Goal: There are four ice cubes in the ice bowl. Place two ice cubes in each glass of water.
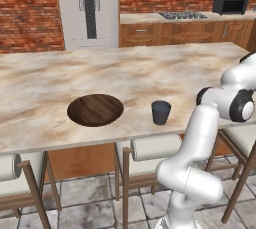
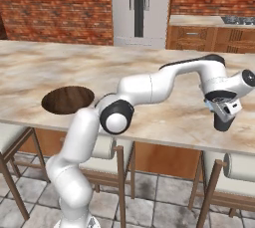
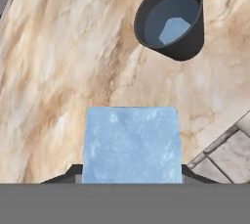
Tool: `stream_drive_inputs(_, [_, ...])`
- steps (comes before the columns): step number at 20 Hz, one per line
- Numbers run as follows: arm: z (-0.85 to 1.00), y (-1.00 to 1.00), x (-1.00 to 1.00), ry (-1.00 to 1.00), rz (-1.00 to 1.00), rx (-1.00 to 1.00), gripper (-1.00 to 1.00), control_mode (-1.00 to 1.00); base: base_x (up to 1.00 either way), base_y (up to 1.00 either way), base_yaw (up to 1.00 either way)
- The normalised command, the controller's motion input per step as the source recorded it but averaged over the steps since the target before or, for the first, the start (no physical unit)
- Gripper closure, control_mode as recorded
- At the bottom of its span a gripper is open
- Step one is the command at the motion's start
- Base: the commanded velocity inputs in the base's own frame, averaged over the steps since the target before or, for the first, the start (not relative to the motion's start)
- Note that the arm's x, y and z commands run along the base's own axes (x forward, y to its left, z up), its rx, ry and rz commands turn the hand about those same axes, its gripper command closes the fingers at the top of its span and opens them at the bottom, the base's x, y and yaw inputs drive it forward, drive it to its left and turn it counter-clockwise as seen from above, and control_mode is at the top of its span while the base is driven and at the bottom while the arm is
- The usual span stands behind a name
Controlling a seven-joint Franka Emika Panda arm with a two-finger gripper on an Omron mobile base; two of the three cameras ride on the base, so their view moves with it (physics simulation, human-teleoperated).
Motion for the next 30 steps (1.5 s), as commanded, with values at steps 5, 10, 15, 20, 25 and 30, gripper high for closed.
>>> stream_drive_inputs(5, [-0.04, -0.39, 0.04, 0.09, 0.1, 0.0, 1.0, -1.0, 0.0, 0.0, 0.0])
stream_drive_inputs(10, [0.0, -0.08, 0.26, 0.1, 0.11, 0.0, 1.0, -1.0, 0.0, 0.0, 0.0])
stream_drive_inputs(15, [0.0, -0.08, 0.29, 0.11, 0.11, 0.0, 1.0, -1.0, 0.0, 0.0, 0.0])
stream_drive_inputs(20, [0.0, -0.3, 0.29, 0.07, 0.1, 0.0, 1.0, -1.0, 0.0, 0.0, 0.0])
stream_drive_inputs(25, [0.0, -0.32, 0.31, 0.06, 0.09, 0.0, 1.0, -1.0, 0.0, 0.0, 0.0])
stream_drive_inputs(30, [0.0, -0.43, 0.29, 0.08, 0.09, 0.0, 1.0, -1.0, 0.0, 0.0, 0.0])
